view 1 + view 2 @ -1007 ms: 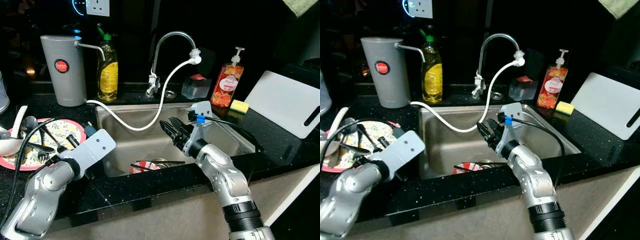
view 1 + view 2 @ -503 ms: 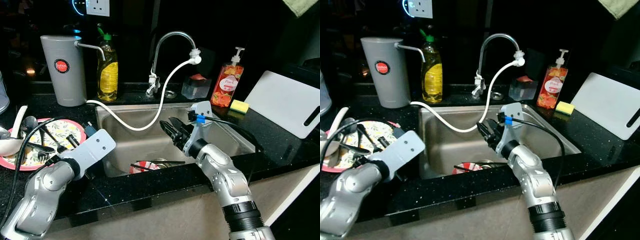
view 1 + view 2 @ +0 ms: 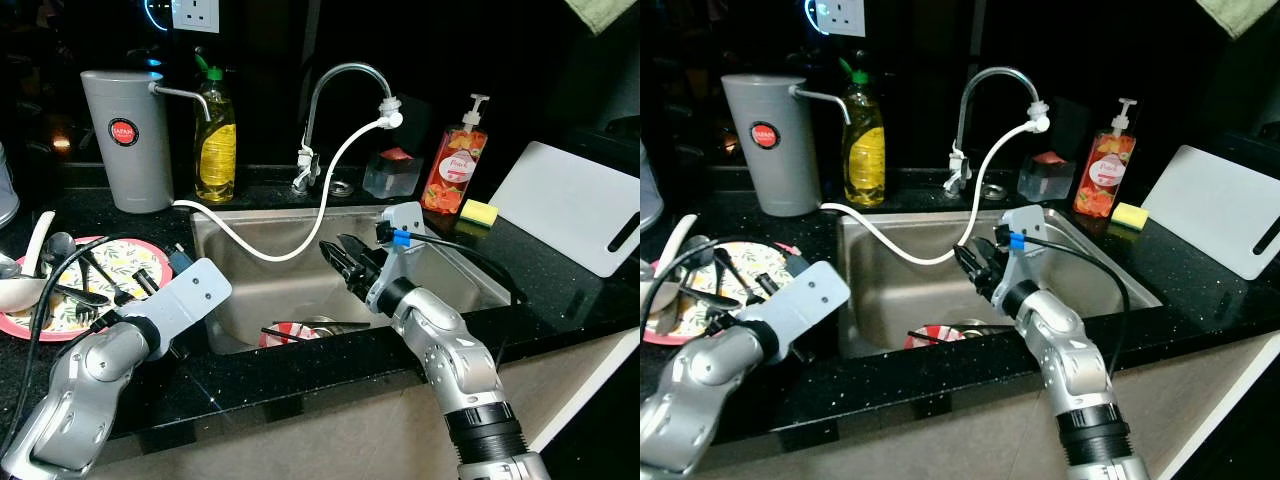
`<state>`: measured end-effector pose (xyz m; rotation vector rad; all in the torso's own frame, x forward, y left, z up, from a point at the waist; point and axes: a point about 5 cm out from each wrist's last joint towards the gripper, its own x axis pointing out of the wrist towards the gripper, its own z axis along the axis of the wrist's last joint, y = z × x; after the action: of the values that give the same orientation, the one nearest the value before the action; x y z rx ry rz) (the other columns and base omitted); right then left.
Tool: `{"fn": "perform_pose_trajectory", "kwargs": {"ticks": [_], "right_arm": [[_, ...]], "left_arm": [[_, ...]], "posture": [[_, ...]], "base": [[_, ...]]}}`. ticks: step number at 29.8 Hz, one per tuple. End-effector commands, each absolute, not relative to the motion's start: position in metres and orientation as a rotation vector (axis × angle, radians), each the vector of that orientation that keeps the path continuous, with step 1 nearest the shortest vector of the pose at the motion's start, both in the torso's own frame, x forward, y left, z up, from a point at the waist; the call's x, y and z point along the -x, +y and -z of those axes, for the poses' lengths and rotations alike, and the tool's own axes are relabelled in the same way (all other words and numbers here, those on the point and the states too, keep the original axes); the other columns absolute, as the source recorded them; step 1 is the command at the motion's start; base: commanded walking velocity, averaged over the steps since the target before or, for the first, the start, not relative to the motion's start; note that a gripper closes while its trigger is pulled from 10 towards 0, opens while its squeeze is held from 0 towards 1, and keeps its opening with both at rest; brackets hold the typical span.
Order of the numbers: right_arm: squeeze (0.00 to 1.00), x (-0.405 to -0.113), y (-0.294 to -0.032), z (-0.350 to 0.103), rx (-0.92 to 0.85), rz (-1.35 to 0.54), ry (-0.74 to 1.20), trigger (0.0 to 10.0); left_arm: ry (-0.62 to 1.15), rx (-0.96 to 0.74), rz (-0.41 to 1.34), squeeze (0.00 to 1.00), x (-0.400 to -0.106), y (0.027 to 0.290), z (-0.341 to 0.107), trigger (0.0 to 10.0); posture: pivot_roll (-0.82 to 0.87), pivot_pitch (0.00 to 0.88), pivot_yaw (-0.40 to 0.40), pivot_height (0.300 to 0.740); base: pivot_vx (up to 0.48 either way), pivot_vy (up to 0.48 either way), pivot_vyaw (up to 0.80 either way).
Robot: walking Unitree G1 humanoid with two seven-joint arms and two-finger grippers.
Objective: Kitchen organization
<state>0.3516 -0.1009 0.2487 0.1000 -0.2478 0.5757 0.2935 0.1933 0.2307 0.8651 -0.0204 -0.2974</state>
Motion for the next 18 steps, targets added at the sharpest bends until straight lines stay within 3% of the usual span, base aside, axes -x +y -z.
{"fn": "perform_pose_trajectory", "kwargs": {"ticks": [1, 18], "right_arm": [[0.00, -0.3520, -0.1069, -0.2504, -0.102, -0.559, -0.260, 10.0], [0.00, -0.3517, -0.1072, -0.2514, -0.101, -0.556, -0.263, 10.0]], "left_arm": [[0.018, -0.854, 0.319, 0.00, -0.2932, 0.1927, -0.2222, 10.0], [0.019, -0.854, 0.318, 0.00, -0.2929, 0.1937, -0.2219, 10.0]], "posture": [[0.10, 0.031, -0.115, 0.740], [0.09, 0.028, -0.109, 0.740]], "base": [[0.000, 0.000, 0.00], [0.000, 0.000, 0.00]]}}
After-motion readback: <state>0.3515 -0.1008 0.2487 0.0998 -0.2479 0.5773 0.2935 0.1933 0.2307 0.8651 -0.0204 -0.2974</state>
